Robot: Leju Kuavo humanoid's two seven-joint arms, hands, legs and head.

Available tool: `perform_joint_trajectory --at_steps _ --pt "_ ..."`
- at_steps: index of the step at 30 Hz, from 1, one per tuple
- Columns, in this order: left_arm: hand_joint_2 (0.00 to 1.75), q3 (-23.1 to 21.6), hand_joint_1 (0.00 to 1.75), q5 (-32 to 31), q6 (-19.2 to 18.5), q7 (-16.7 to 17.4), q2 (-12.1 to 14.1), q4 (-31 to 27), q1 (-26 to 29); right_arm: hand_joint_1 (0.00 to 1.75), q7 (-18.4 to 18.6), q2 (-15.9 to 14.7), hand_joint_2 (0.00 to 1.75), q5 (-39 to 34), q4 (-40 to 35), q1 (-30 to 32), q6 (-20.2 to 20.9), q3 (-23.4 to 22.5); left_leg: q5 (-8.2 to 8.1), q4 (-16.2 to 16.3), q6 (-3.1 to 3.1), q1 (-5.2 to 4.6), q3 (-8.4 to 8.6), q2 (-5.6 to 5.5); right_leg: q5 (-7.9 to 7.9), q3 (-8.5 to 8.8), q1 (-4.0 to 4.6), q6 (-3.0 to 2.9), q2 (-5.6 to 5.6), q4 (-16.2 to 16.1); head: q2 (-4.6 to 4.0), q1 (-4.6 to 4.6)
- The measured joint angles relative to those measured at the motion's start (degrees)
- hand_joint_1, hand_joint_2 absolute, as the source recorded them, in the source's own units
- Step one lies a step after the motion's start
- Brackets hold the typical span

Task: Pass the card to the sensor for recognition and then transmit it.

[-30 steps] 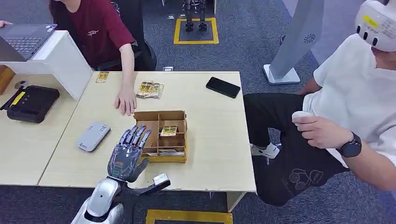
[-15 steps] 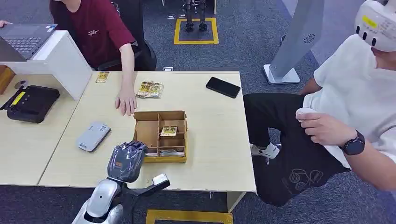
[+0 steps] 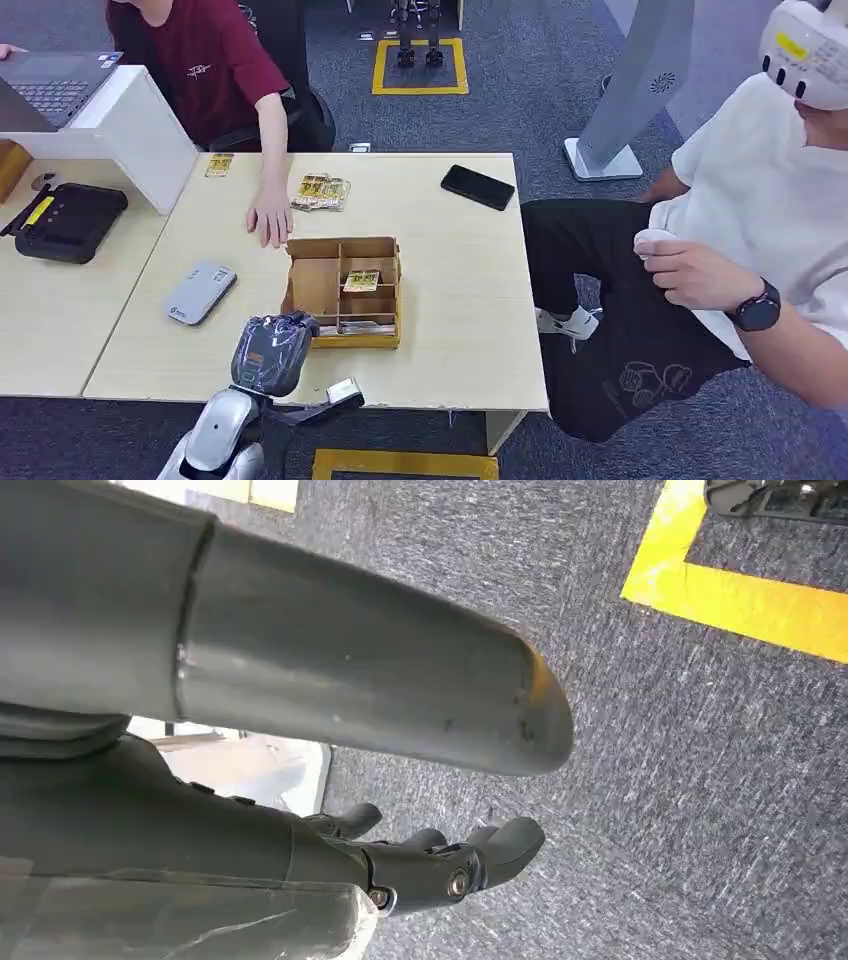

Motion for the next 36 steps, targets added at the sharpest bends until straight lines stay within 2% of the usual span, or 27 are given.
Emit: perform_joint_trajectory --at_steps 9,10,11,12,18,25,36 --pt "1.75 0.0 1.75 0.35 0.0 0.0 0.04 0.0 0.02 0.0 0.0 0.0 0.0 0.13 0.0 0.0 0.0 0.0 0.0 0.0 0.0 0.0 0.0 0.0 0.0 0.0 0.0 0.0 0.0 0.0 0.0 0.0" --pt "1.75 0.0 0.44 0.37 0.0 0.0 0.04 0.0 0.03 0.0 0.0 0.02 0.0 0.15 0.0 0.0 0.0 0.0 0.0 0.0 0.0 0.0 0.0 0.0 0.0 0.0 0.0 0.0 0.0 0.0 0.0 0.0" --pt "1.75 0.0 0.44 0.46 0.0 -0.02 0.04 0.0 0.04 0.0 0.0 0.0 0.0 0.15 0.0 0.0 0.0 0.0 0.0 0.0 0.0 0.0 0.0 0.0 0.0 0.0 0.0 0.0 0.0 0.0 0.0 0.0" --pt "1.75 0.0 0.0 0.63 0.13 -0.02 0.04 0.0 0.06 0.0 0.0 0.02 0.0 0.15 0.0 0.0 0.0 0.0 0.0 0.0 0.0 0.0 0.0 0.0 0.0 0.0 0.0 0.0 0.0 0.0 0.0 0.0" --pt "1.75 0.0 0.0 1.68 0.81 -0.35 -0.26 -0.37 0.35 0.0 0.07 0.0 0.0 0.46 0.0 0.0 0.0 -0.02 0.0 0.0 0.0 0.0 0.0 0.0 0.0 0.0 0.0 0.0 0.0 0.0 0.0 0.0" --pt "1.75 0.0 0.0 3.02 1.49 -0.96 -1.46 -3.78 0.6 0.0 0.24 0.02 0.0 0.76 0.0 -0.03 0.02 -0.02 0.0 0.01 0.0 -0.01 0.0 0.0 0.0 0.0 0.0 0.0 0.0 0.0 0.0 0.0" --pt "1.75 0.0 0.0 2.95 1.49 -1.03 -1.57 -5.35 0.69 0.0 0.26 0.02 0.0 0.79 0.0 -0.11 0.04 -0.02 0.0 0.0 0.0 0.0 0.0 0.0 0.0 0.0 0.0 0.0 0.0 0.0 0.02 0.0"
